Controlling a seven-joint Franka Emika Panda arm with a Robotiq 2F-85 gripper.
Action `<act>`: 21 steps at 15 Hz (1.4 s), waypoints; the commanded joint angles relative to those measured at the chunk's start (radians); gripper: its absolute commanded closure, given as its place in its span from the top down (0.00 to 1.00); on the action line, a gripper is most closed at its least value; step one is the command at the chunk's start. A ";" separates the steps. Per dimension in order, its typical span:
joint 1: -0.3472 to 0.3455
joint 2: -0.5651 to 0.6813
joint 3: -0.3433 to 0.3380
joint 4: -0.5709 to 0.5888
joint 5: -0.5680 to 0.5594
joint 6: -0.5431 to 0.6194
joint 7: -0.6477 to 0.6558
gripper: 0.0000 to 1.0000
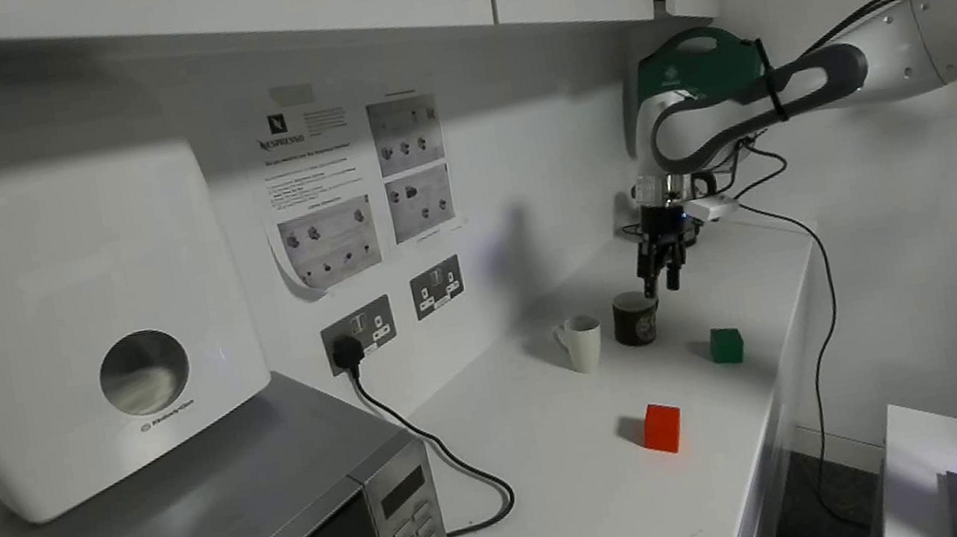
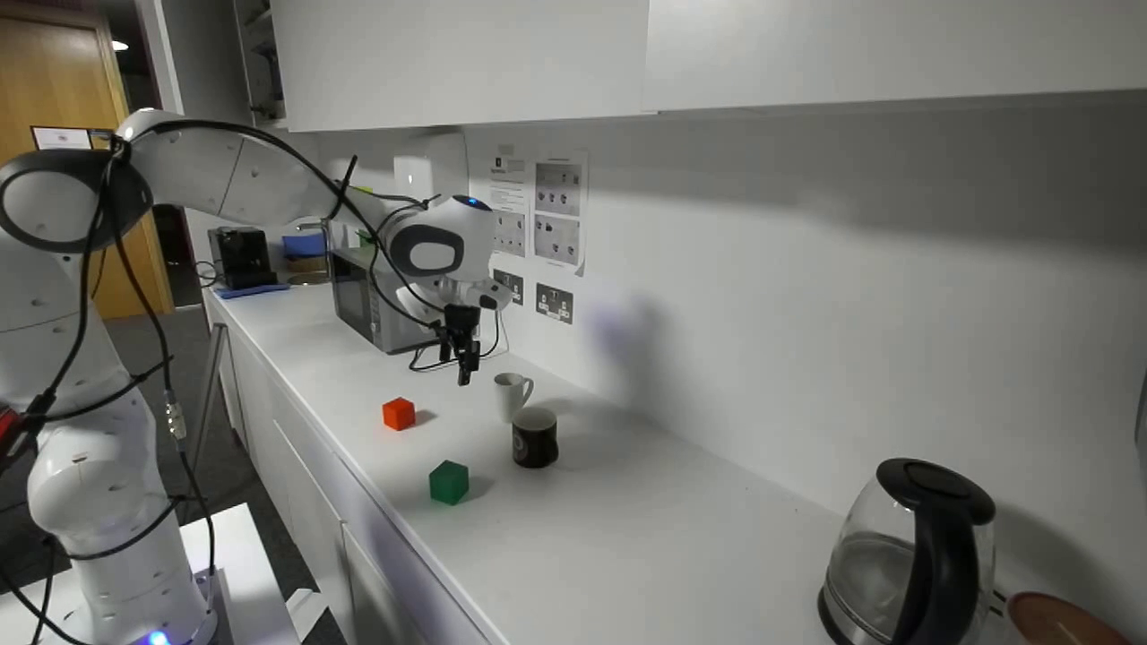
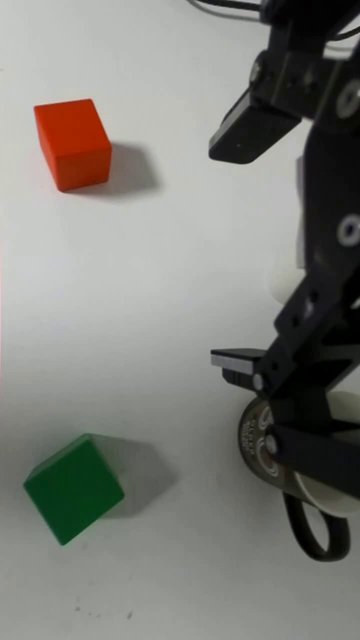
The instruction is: Put the mugs on the table and then stack the blocks
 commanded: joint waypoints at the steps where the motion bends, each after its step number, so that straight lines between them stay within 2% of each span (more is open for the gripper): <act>1: -0.026 -0.070 -0.031 -0.115 0.011 0.012 -0.061 1.00; 5: -0.053 -0.057 -0.070 -0.155 -0.015 0.018 -0.088 1.00; 13: -0.088 -0.026 -0.118 -0.165 -0.168 0.020 -0.303 1.00; 21: -0.095 0.044 -0.142 -0.180 -0.132 0.064 -0.533 1.00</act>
